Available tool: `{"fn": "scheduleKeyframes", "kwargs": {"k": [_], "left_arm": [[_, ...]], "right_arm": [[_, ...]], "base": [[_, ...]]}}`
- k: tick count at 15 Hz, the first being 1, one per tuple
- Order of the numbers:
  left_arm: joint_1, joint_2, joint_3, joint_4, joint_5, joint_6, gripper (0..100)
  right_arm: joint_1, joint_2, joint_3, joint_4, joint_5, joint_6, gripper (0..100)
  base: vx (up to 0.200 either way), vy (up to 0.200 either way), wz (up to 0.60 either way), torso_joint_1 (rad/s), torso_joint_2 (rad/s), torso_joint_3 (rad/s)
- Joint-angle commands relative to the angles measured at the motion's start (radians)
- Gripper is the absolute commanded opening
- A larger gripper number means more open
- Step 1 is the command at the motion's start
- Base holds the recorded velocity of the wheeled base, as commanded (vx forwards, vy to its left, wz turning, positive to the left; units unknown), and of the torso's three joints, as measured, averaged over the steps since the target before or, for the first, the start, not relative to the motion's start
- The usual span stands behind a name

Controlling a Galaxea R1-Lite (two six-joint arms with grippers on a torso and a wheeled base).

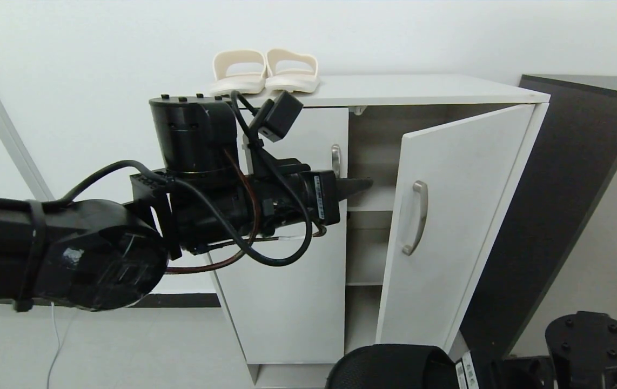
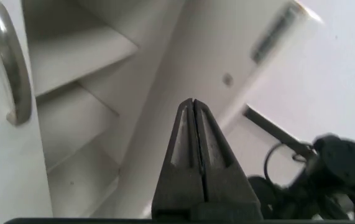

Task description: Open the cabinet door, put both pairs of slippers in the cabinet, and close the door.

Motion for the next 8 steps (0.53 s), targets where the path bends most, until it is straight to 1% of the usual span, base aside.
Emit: {"fn": "scheduleKeyframes", "kwargs": {"k": [1,2,3,5,7,8], "left_arm": [[0.002,0.078,-0.056,-0.011,-0.001,-0.028,0],[0.002,0.103,-0.073,-0.019,-0.001,-0.044,0],[-0.001,0.152,-0.104,-0.057,-0.001,-0.063,0],[-0.003,0.216,-0.124,-0.103,0.005,-0.065,0],[-0.005,0.239,-0.128,-0.109,0.005,-0.063,0],[-0.006,0.246,-0.131,-0.111,0.005,-0.063,0]], "right_arm": [[0.006,-0.005,0.014,0.0,0.009,-0.002,0],[0.007,-0.006,0.025,0.0,0.012,-0.005,0],[0.019,-0.006,0.048,0.0,0.012,-0.025,0],[0.027,-0.005,0.06,0.0,0.012,-0.033,0],[0.029,0.0,0.062,0.001,0.012,-0.034,0],[0.03,0.004,0.062,0.001,0.012,-0.034,0]], "base": [[0.0,0.0,0.0,0.0,0.0,0.0],[0.0,0.0,0.0,0.0,0.0,0.0],[0.0,0.0,0.0,0.0,0.0,0.0],[0.0,0.0,0.0,0.0,0.0,0.0],[0.0,0.0,0.0,0.0,0.0,0.0],[-0.2,0.0,0.0,-0.002,0.0,0.002]]}}
